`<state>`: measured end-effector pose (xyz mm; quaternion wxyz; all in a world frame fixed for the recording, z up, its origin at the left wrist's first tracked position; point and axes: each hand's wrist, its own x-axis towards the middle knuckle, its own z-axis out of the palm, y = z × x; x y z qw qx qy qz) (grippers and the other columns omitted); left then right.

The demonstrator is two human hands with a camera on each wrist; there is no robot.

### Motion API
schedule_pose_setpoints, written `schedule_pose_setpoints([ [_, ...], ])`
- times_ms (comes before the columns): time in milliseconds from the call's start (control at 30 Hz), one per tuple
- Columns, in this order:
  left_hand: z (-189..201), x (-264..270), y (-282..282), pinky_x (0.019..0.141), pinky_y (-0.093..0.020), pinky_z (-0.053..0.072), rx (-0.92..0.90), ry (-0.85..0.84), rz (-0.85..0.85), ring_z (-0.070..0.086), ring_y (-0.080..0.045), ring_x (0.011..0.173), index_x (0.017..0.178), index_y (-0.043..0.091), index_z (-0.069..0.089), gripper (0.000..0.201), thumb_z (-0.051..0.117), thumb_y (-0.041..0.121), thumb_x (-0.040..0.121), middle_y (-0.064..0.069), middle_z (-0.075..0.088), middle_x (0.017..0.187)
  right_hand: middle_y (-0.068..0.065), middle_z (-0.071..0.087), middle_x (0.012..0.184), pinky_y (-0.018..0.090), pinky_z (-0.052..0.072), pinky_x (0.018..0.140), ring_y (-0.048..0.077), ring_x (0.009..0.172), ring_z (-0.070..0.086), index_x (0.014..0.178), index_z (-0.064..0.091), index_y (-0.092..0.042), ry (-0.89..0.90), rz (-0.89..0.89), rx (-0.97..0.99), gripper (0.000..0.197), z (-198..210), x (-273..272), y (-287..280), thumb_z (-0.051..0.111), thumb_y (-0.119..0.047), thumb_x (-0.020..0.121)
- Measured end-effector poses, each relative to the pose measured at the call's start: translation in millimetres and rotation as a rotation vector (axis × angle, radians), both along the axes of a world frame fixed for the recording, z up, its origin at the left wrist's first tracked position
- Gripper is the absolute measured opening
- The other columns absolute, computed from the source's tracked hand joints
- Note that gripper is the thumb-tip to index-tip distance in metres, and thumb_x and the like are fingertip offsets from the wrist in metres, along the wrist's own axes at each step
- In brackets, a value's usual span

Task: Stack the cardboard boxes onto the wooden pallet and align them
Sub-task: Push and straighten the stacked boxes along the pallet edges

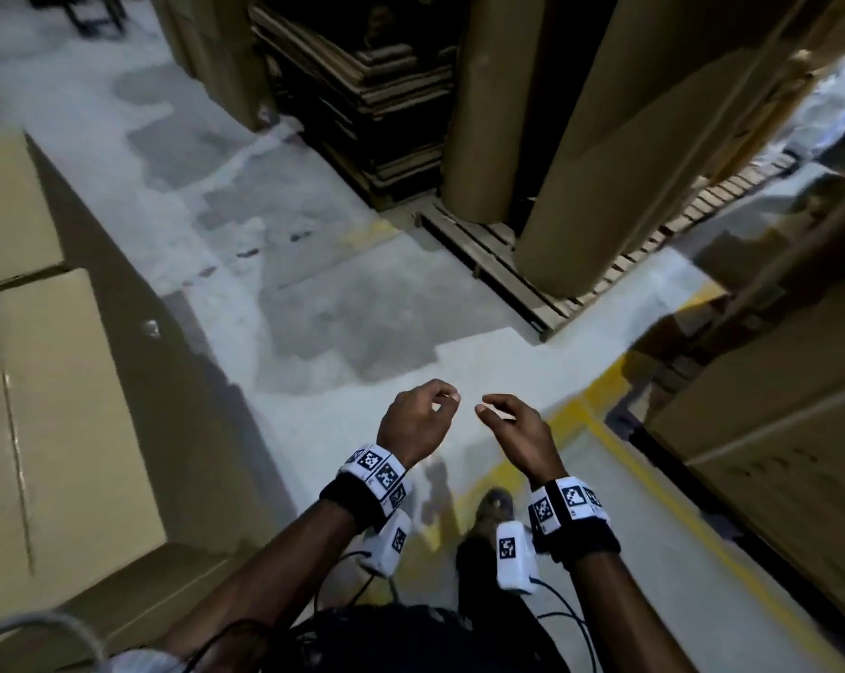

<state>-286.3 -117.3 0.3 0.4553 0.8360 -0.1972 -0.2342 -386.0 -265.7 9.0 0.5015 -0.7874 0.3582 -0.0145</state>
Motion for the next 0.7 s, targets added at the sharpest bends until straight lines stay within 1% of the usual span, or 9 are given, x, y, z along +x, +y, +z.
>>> schedule_pose_setpoints([
  [133,-8.6,65.2,-41.9,0.092,-0.033,0.054,0.043,0.007,0.154,0.070,-0.014,0.098,0.105,0.029,0.074,0.029,0.055,0.047,0.092,0.010,0.077,0.106,-0.007,0.071,0.112,0.031,0.048,0.097,0.019,0.102,0.067,0.118,0.072,-0.028,0.002,0.163,0.016,0.025,-11.8,93.7,-57.0,0.072,-0.038,0.095],
  [200,-11.8,99.5,-68.0,0.093,-0.035,0.054,0.084,-0.009,0.214,0.070,-0.017,0.101,0.106,0.029,0.074,0.035,0.052,0.050,0.090,0.009,0.077,0.109,-0.007,0.069,0.113,0.030,0.047,0.093,0.019,0.100,0.068,0.119,0.072,-0.027,0.005,0.270,0.025,0.027,-14.6,142.9,-85.3,0.072,-0.038,0.095],
  [300,-3.4,146.1,-102.0,0.093,-0.036,0.054,0.096,-0.007,0.304,0.070,-0.017,0.100,0.106,0.025,0.074,0.030,0.055,0.044,0.094,0.007,0.077,0.109,-0.010,0.070,0.106,0.025,0.044,0.085,0.016,0.094,0.068,0.114,0.073,-0.028,-0.015,0.398,0.007,0.021,-11.8,207.7,-122.6,0.073,-0.037,0.095],
  [367,4.7,178.9,-120.2,0.090,-0.035,0.055,0.092,-0.031,0.383,0.071,-0.015,0.097,0.107,0.025,0.074,0.037,0.051,0.048,0.090,0.007,0.077,0.107,-0.012,0.073,0.105,0.024,0.046,0.082,0.012,0.092,0.069,0.111,0.074,-0.029,-0.049,0.494,0.007,0.019,-7.6,256.6,-141.0,0.075,-0.037,0.093],
  [467,7.9,218.4,-126.4,0.087,-0.032,0.055,0.126,-0.063,0.508,0.071,-0.014,0.095,0.109,0.027,0.073,0.038,0.050,0.051,0.090,0.010,0.076,0.107,-0.013,0.071,0.104,0.020,0.045,0.079,0.008,0.087,0.068,0.111,0.075,-0.028,-0.018,0.642,0.011,0.021,-10.9,318.9,-157.6,0.075,-0.037,0.093],
  [533,6.6,241.1,-119.2,0.087,-0.032,0.054,0.140,-0.045,0.625,0.071,-0.014,0.093,0.110,0.028,0.072,0.028,0.056,0.046,0.095,0.012,0.076,0.108,-0.011,0.071,0.107,0.011,0.045,0.075,0.009,0.087,0.068,0.113,0.074,-0.027,-0.012,0.763,0.020,0.022,-11.0,357.3,-157.5,0.074,-0.036,0.093],
  [567,5.9,253.4,-113.8,0.088,-0.032,0.054,0.152,-0.036,0.682,0.071,-0.014,0.094,0.110,0.028,0.072,0.023,0.059,0.042,0.098,0.011,0.076,0.108,-0.010,0.072,0.108,0.010,0.047,0.076,0.011,0.087,0.069,0.114,0.074,-0.026,-0.012,0.802,0.035,0.022,-12.5,376.9,-155.3,0.075,-0.036,0.094],
  [633,1.6,275.5,-100.2,0.088,-0.031,0.054,0.170,-0.031,0.780,0.071,-0.015,0.095,0.111,0.027,0.073,0.019,0.061,0.038,0.101,0.009,0.076,0.108,-0.007,0.074,0.112,0.021,0.054,0.085,0.014,0.089,0.071,0.112,0.075,-0.027,-0.008,0.857,0.068,0.022,-15.4,412.6,-146.7,0.076,-0.037,0.093],
  [700,-1.5,298.7,-87.4,0.089,-0.032,0.055,0.179,-0.024,0.874,0.071,-0.016,0.094,0.109,0.026,0.073,0.017,0.062,0.037,0.101,0.008,0.076,0.107,-0.006,0.073,0.119,0.029,0.053,0.090,0.013,0.092,0.071,0.112,0.074,-0.030,-0.005,0.947,0.054,0.022,-20.4,451.5,-133.1,0.076,-0.040,0.092],
])
